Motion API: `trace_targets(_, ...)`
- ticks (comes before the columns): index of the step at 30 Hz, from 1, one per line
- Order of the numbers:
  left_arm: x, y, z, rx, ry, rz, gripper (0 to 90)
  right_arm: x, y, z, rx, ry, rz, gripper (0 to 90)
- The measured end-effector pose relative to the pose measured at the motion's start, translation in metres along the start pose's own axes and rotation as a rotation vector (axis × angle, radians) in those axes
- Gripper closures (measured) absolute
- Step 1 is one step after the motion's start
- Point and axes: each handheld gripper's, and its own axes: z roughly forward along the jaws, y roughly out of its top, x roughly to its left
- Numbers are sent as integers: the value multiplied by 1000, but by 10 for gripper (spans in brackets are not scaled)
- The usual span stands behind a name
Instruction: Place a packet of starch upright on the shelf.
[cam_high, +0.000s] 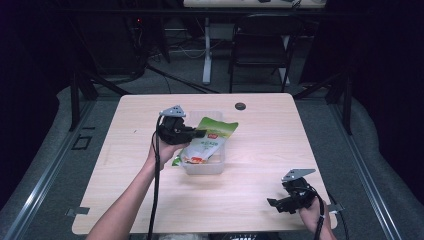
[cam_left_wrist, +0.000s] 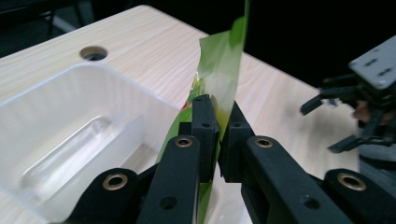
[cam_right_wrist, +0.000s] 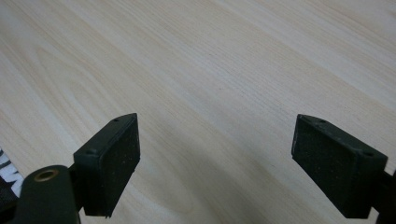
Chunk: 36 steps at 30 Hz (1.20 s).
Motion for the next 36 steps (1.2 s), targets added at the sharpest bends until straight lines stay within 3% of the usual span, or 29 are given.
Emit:
trace_targets(6, -1, 5, 7, 31, 22, 8, 816, 0, 0, 1, -1, 4, 5, 150)
trace_targets(11, -4, 10, 14, 51, 67, 1, 606, -1, 0, 0, -4, 1, 3, 149)
trace_targets(12, -4, 11, 15, 58, 63, 5, 587, -1, 0, 0, -4, 2, 4, 150)
trace_targets(17, -10, 22, 22, 64, 124, 50, 488, -1, 0, 0, 1, -3, 1, 150)
trace_targets(20, -14, 30, 25, 72, 131, 85, 499, -1, 0, 0, -4, 0, 10, 150)
trace_targets(23, -14, 33, 30, 88, 136, 114, 585, -1, 0, -1, -15, -7, 9, 149)
trace_targets(27, -12, 34, 36, 122, 130, 119, 713, -2, -1, -2, -12, -10, 9, 149)
trace_targets(31, -10, 33, 36, 123, 119, 126, 855, -2, -1, -2, -16, -7, 13, 149)
trace_targets(36, -10, 34, 33, 135, 104, 135, 893, -3, -1, -2, -9, -10, 13, 149)
